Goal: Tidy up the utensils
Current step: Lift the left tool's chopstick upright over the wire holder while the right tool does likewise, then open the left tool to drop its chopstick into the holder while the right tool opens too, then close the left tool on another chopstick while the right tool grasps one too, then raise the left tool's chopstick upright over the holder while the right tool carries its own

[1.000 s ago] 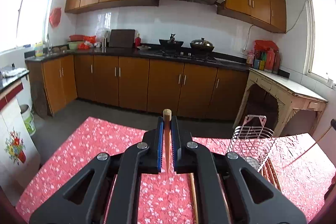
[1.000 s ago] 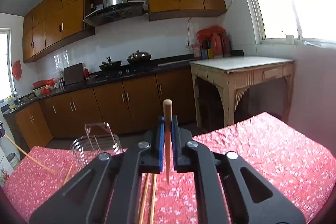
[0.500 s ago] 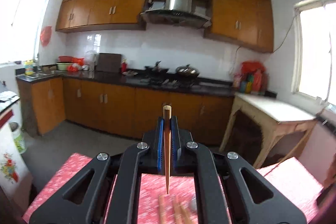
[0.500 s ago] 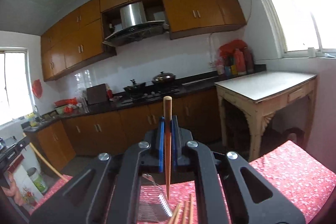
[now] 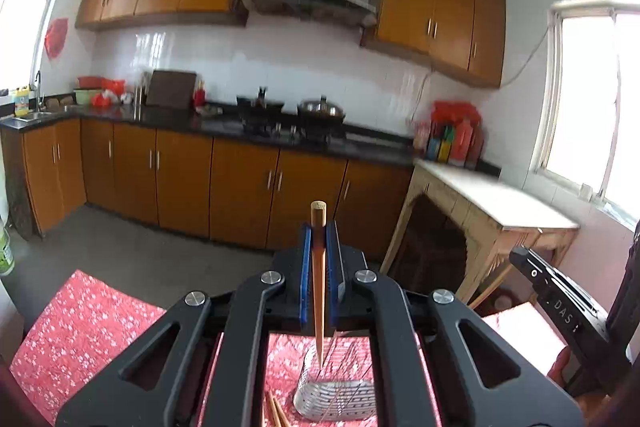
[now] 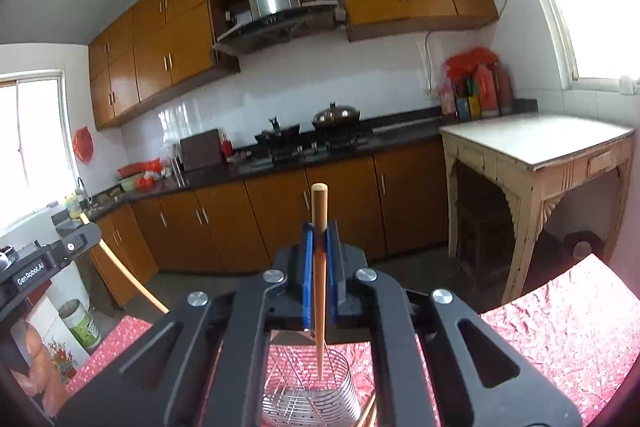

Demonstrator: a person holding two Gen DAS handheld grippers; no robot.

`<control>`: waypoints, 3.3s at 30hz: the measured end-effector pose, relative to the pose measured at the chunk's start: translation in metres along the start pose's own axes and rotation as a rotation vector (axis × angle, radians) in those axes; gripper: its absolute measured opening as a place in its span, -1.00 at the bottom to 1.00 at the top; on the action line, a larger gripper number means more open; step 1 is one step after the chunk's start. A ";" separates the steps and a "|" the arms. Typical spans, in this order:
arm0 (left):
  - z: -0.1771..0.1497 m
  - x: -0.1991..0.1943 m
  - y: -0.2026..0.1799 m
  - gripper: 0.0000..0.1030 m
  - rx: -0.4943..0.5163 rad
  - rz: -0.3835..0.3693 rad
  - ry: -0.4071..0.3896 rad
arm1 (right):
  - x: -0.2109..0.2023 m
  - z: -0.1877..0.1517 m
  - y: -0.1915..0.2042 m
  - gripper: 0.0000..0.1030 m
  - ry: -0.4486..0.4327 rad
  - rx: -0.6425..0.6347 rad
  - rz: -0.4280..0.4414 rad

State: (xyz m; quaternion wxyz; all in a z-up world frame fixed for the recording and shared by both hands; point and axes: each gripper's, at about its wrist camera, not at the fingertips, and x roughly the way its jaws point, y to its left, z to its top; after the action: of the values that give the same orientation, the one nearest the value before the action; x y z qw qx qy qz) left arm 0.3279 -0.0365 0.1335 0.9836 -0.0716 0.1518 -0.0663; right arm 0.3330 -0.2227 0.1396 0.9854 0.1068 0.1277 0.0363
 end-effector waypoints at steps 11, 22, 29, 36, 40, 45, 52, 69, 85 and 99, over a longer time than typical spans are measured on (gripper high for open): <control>-0.027 0.046 0.004 -0.87 0.013 0.027 0.137 | 0.056 -0.037 -0.018 -0.85 0.158 0.053 0.003; -0.022 0.028 0.017 -0.57 0.008 0.085 0.146 | 0.037 -0.043 -0.040 -0.46 0.139 0.098 -0.060; -0.016 -0.010 0.038 -0.27 -0.019 0.136 0.103 | -0.007 -0.049 -0.062 -0.39 0.105 0.121 -0.102; -0.041 -0.052 0.065 -0.27 -0.034 0.178 0.101 | -0.038 -0.089 -0.085 -0.39 0.160 0.139 -0.146; -0.069 -0.065 0.076 -0.27 -0.019 0.206 0.128 | -0.046 -0.130 -0.091 -0.39 0.238 0.124 -0.165; -0.124 -0.068 0.087 -0.26 0.009 0.215 0.218 | -0.049 -0.188 -0.087 -0.39 0.379 0.064 -0.161; -0.197 -0.052 0.090 -0.24 0.048 0.191 0.394 | -0.046 -0.254 -0.078 -0.51 0.550 0.025 -0.101; -0.241 -0.033 0.083 -0.24 0.061 0.150 0.527 | -0.023 -0.266 -0.083 -0.85 0.596 0.008 -0.194; -0.252 -0.008 0.071 -0.85 0.104 0.194 0.567 | -0.015 -0.264 -0.101 -0.85 0.563 0.021 -0.238; -0.241 0.007 0.103 -0.84 0.045 0.210 0.561 | -0.009 -0.263 -0.099 -0.85 0.566 0.004 -0.252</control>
State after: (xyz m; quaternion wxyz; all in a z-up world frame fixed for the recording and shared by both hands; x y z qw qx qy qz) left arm 0.2715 0.0347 -0.1126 0.9061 -0.0124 0.4225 0.0153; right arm 0.2604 -0.2673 -0.1285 0.9071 0.0776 0.4095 -0.0583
